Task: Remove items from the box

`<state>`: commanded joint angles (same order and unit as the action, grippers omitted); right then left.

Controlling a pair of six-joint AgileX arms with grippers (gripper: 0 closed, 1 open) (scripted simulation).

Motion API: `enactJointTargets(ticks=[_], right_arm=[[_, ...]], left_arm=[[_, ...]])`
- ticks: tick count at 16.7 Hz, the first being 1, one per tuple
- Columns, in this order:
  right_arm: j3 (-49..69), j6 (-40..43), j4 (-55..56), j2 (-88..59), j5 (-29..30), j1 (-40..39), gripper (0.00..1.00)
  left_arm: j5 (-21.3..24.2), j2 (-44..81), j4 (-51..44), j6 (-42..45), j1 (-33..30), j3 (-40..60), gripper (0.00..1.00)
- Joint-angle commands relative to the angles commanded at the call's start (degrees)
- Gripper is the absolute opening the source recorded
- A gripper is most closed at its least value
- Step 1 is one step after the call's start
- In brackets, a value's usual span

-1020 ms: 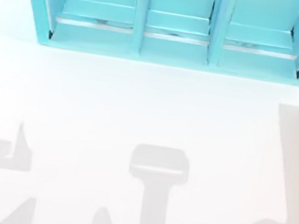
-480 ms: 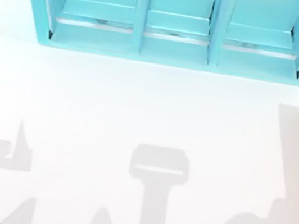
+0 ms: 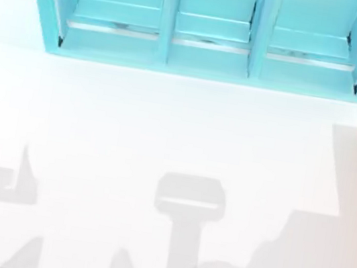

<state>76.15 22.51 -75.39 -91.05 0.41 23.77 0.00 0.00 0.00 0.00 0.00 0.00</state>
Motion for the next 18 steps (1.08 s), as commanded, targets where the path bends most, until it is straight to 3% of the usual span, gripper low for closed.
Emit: enactJointTargets(ticks=[7,10,13,18], right_arm=[[1.9,-0.2,-2.1,0.6,0.0,-0.2,0.00],[1.7,-4.0,-0.6,0.2,0.2,-4.0,0.00],[0.7,-13.1,2.2,-0.8,0.6,-13.3,0.00],[-3.2,-33.3,7.7,-3.4,0.0,-35.8,0.00]], left_arm=[[0.0,0.0,0.0,0.0,0.0,0.0,1.00],[0.0,0.0,0.0,0.0,0.0,0.0,1.00],[0.0,0.0,0.0,0.0,0.0,0.0,1.00],[0.0,0.0,0.0,0.0,0.0,0.0,1.00]])
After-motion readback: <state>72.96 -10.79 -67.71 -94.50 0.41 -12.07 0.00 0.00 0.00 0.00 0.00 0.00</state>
